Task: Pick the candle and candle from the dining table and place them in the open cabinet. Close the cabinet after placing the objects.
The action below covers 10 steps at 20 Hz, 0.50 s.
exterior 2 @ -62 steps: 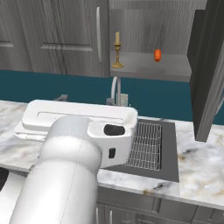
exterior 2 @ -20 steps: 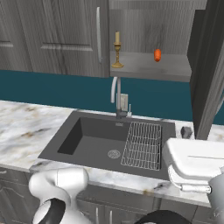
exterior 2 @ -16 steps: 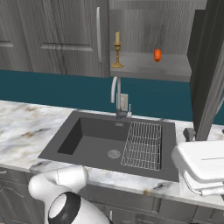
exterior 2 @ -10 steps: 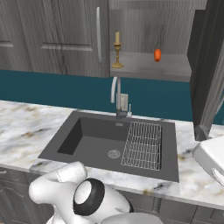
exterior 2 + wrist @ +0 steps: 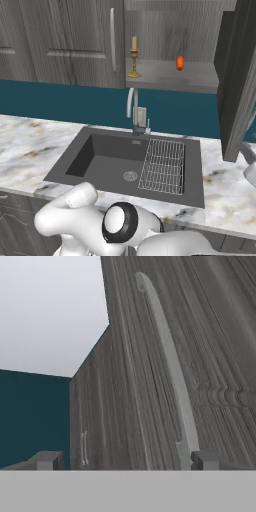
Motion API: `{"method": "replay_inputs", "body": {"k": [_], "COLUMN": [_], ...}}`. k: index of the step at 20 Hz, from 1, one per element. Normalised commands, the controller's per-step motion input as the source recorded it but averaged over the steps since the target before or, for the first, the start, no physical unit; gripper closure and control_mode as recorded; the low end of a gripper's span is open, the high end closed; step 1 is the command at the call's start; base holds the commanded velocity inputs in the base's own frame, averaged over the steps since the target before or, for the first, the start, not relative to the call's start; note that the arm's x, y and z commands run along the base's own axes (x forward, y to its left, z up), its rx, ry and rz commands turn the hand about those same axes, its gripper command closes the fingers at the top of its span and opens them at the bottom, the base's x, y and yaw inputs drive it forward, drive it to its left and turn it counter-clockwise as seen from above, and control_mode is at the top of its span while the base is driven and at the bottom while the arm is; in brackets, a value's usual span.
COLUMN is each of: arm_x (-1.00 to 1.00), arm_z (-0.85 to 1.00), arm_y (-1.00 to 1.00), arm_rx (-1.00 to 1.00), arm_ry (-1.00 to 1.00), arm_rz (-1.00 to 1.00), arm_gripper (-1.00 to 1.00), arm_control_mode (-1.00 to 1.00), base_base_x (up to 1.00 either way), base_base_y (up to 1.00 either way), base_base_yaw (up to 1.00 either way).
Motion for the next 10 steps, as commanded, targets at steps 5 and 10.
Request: {"method": "replay_inputs", "body": {"k": [5,10], "arm_x": [0.50,0.72], "arm_z": [-0.23,-0.06], "arm_y": [-0.01,-0.07], "arm_rx": [0.00,0.00], "arm_ry": [0.02,0.03], "arm_rz": [0.13,0.16], "arm_gripper": [-1.00,-1.00], "arm_control_mode": [-1.00,-1.00], "base_base_x": [0.00,0.00], "base_base_y": [0.00,0.00], "base_base_yaw": [0.00,0.00]}}
